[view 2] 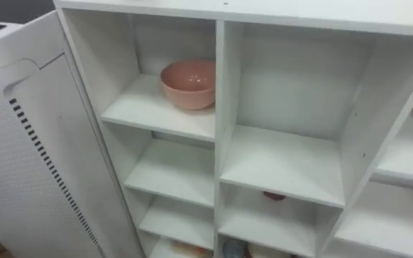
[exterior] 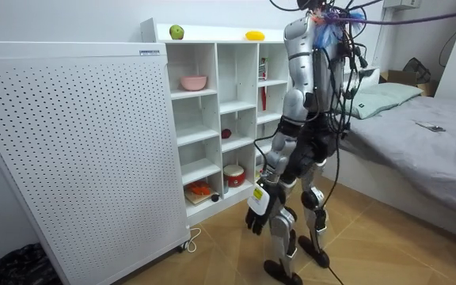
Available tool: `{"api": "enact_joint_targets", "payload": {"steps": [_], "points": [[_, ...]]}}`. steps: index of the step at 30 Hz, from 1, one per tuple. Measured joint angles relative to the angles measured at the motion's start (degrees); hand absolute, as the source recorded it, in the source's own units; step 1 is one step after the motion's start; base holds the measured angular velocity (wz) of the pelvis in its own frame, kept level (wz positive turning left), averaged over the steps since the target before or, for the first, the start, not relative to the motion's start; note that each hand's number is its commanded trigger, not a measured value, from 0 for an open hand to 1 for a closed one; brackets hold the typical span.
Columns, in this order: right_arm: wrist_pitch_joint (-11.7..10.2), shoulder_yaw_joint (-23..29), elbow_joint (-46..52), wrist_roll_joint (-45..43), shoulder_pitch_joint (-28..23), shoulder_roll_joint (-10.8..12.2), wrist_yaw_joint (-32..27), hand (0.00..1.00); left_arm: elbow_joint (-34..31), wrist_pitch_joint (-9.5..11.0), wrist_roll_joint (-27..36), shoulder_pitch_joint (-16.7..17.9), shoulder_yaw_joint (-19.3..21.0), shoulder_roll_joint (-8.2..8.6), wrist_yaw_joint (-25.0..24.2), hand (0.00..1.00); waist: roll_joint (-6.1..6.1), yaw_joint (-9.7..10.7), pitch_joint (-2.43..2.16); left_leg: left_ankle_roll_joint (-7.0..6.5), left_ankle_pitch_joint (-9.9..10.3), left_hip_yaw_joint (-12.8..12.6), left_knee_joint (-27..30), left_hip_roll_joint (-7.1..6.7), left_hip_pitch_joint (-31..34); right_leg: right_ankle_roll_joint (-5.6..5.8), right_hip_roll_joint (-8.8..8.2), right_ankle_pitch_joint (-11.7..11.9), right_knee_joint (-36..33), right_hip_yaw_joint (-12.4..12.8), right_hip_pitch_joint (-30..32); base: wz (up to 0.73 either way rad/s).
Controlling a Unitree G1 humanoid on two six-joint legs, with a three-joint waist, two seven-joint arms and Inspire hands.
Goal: Arrange fruit in the closet
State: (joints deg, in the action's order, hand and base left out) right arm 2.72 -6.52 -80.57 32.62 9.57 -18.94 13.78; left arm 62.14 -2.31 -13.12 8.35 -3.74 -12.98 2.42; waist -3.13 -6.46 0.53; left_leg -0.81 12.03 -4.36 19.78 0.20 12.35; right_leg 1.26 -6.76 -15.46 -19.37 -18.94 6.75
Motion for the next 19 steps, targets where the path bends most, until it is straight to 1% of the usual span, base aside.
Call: {"api": "enact_joint_targets", "payload": {"steps": [1,2,4,6,7,8,9,10,11,12,13,14,15,16,17,18,19], "points": [[0.0,0.0,0.6,-0.7,-1.2,0.3,0.1,0.0,-0.1,0.0,0.0,0.5,0.9,0.12,0.7,0.0,-0.51,0.2,-0.27,0.01,0.0,-0.4,-0.9,0.0,-2.0,0.2,0.31,0.4,1.5,-0.1,-2.3,0.09],[-0.2,-0.1,1.4,-2.1,-2.4,0.7,0.1,0.0,-0.2,0.0,-0.1,0.7,1.2,0.21,1.5,0.0,-0.87,0.9,-0.28,0.16,0.1,-0.3,-2.0,0.04,-4.1,0.44,0.83,1.0,3.7,-0.1,-5.0,0.08],[-0.2,-0.1,2.4,-4.7,-4.4,1.6,0.1,0.0,-0.2,0.1,-0.2,0.8,1.8,0.32,2.1,0.0,-1.23,1.6,-0.22,0.22,0.1,-0.3,-3.3,-0.01,-7.0,0.79,1.28,1.8,6.7,-0.2,-8.6,0.08],[-0.2,-0.1,2.5,-6.8,-5.2,2.8,0.2,0.0,-0.2,0.1,-0.3,0.6,2.6,0.47,2.4,0.0,-1.46,1.7,-0.11,0.3,0.2,-0.4,-4.7,-0.1,-9.3,0.96,1.5,2.1,8.0,0.1,-10.8,-0.05],[-0.2,-0.1,2.5,-7.6,-5.6,3.7,0.3,0.0,-0.2,0.1,-0.4,0.0,3.2,0.72,2.4,0.0,-1.52,1.9,-0.06,0.36,0.2,-0.5,-5.4,-0.07,-10.2,0.99,1.73,2.5,8.5,0.5,-11.5,-0.15],[-0.2,-0.1,2.9,-8.7,-6.1,4.7,0.5,0.0,-0.2,0.2,-0.3,-0.2,3.5,0.78,2.5,0.0,-1.69,1.8,0.02,0.49,0.1,-0.9,-6.1,-0.05,-11.0,1.0,1.87,2.5,8.8,1.5,-11.9,-0.22],[-0.2,-0.1,2.9,-9.1,-6.4,5.7,0.8,0.0,-0.2,0.2,-0.3,-0.4,3.5,0.84,2.6,0.0,-1.7,2.0,0.04,0.54,0.0,-1.3,-6.4,0.0,-11.6,1.0,1.9,2.5,8.8,1.7,-12.2,-0.2],[-0.2,-0.1,2.9,-9.3,-6.7,6.1,0.9,0.0,-0.2,0.2,-0.3,-0.4,3.5,0.96,2.6,0.0,-1.69,2.2,0.05,0.54,0.0,-1.4,-6.6,0.01,-11.9,1.0,1.9,2.5,8.9,1.8,-12.5,-0.12],[-0.2,-0.1,2.9,-9.3,-7.2,6.7,1.2,0.0,-0.2,0.3,-0.1,-0.6,3.6,1.3,3.0,0.0,-1.68,2.9,0.03,0.54,0.0,-1.5,-6.7,-0.06,-12.4,1.01,1.87,2.5,9.0,2.0,-12.8,0.0],[-0.2,0.0,2.9,-9.3,-7.4,7.0,1.3,0.0,-0.2,0.4,0.0,-0.6,3.6,1.49,3.2,0.0,-1.58,3.1,0.12,0.54,0.0,-1.6,-6.9,-0.08,-12.7,1.03,1.87,2.5,9.1,2.3,-13.0,-0.09],[-0.3,0.0,2.8,-9.3,-8.0,7.7,1.4,0.0,-0.2,0.4,0.0,-0.6,3.9,1.87,3.5,0.0,-1.48,3.2,0.15,0.54,0.0,-1.9,-7.2,-0.09,-13.2,1.08,1.93,2.7,9.8,2.9,-13.4,-0.16],[-0.3,0.1,2.8,-9.3,-8.8,8.0,1.5,0.0,-0.2,0.4,0.0,-0.7,5.5,2.68,3.5,0.0,-1.32,3.3,0.24,0.54,0.0,-2.2,-7.6,-0.11,-13.9,1.1,1.93,2.8,9.9,3.1,-13.7,-0.17],[-0.3,0.1,2.7,-9.1,-9.3,8.1,1.6,0.0,-0.2,0.4,0.0,-0.7,6.1,3.02,3.5,0.0,-1.2,3.3,0.25,0.54,0.0,-2.4,-7.8,-0.1,-14.1,1.12,1.93,2.8,9.9,3.2,-13.7,-0.15],[-0.3,0.1,2.7,-9.1,-10.3,8.2,2.0,0.0,-0.2,0.4,-0.1,-0.8,7.1,3.51,3.5,0.0,-1.04,3.2,0.14,0.54,0.0,-2.9,-8.1,-0.05,-14.5,1.12,1.94,2.8,9.9,3.5,-13.8,-0.22],[-0.3,0.1,2.8,-9.4,-11.0,8.3,2.1,0.0,-0.2,0.4,-0.4,-0.7,7.9,3.76,3.3,0.0,-0.99,3.1,0.11,0.54,0.0,-3.5,-8.4,0.06,-14.9,1.12,2.05,2.8,9.9,4.7,-14.0,-0.25],[-0.3,0.3,2.8,-9.6,-11.3,8.3,2.2,0.0,-0.2,0.3,-0.4,-0.6,8.3,3.86,3.2,0.0,-0.91,3.1,0.11,0.54,0.0,-3.6,-8.6,0.08,-15.0,1.12,2.08,2.8,9.9,5.0,-14.0,-0.23],[-0.3,1.1,2.9,-9.6,-12.1,8.3,2.4,0.0,-0.2,0.1,-0.3,-0.4,8.5,3.96,3.0,0.0,-0.68,3.4,0.0,0.54,0.0,-4.0,-8.7,0.08,-15.2,1.11,2.1,2.8,9.9,5.6,-14.0,-0.1]]}}
